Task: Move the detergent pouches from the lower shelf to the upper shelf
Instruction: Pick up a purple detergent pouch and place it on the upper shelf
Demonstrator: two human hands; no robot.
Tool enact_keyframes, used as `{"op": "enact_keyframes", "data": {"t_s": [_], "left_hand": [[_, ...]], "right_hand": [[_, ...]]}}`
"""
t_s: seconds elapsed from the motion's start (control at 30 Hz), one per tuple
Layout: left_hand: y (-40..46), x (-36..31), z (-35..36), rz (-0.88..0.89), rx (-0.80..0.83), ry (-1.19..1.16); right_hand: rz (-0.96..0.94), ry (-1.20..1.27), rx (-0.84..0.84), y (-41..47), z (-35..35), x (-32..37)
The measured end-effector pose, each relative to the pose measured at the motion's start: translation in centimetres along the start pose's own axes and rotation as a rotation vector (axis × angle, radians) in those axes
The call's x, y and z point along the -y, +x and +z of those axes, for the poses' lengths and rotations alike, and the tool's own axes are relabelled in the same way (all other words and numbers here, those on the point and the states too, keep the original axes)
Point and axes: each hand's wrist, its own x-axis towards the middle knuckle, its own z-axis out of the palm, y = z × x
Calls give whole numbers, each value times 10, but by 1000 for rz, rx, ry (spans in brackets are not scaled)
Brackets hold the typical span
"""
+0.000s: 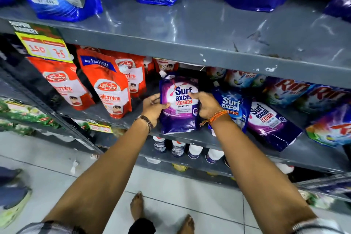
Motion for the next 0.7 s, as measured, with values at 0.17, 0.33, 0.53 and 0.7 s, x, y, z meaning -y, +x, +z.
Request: {"op": "enact_keyframes", "data": {"t_s": [0.17, 0.33, 0.53, 0.7], "left_hand": [[-3, -33, -5, 158, 20, -30], [-4, -53, -1, 210, -32, -75], [1, -44, -3, 212, -71, -73], [7, -41, -7, 183, -96, -145]], "right_hand": [[-232, -1, -88, -8, 8, 18], [-569, -70, -218, -19, 15, 27], [-688, -119, -272, -26, 15, 18], [-721, -167, -270, -28, 22, 16]]}}
